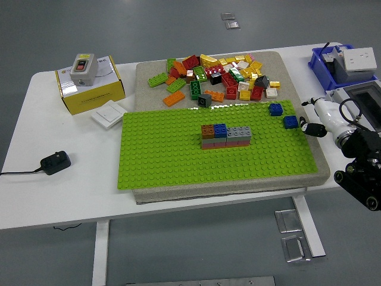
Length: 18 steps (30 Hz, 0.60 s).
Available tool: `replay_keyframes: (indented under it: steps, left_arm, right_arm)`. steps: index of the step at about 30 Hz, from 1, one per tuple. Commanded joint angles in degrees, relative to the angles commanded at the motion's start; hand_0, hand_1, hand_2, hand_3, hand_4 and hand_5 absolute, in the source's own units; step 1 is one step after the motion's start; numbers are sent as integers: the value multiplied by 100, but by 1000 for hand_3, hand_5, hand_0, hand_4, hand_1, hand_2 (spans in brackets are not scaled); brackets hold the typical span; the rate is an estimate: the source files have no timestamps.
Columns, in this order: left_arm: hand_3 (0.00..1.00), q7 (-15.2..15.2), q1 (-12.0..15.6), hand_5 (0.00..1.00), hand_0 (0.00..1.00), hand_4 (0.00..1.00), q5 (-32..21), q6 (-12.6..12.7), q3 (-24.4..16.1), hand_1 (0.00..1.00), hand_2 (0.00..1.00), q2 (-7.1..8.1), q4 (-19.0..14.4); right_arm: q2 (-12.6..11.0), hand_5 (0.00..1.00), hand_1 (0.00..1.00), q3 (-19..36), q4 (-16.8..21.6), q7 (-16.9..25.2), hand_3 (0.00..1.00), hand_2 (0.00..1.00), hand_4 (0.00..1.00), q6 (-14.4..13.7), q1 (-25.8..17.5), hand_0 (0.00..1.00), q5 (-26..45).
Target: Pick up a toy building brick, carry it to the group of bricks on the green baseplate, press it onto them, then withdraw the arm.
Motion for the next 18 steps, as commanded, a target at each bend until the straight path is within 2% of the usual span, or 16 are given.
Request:
replay_keyframes:
  steps: [6, 18]
  left_arm:
    - [601, -7, -23, 686, 662, 185, 4, -3, 0, 659, 580, 0, 0]
    - [602, -18, -29, 686, 662, 186, -17, -9, 13, 659, 580, 15, 0]
  right_arm:
    - [58, 326, 835, -444, -24, 0, 800, 885, 493, 63, 129, 750, 100]
    - [57, 326, 836, -555, -127, 19, 801, 889, 493, 98, 206, 756, 221]
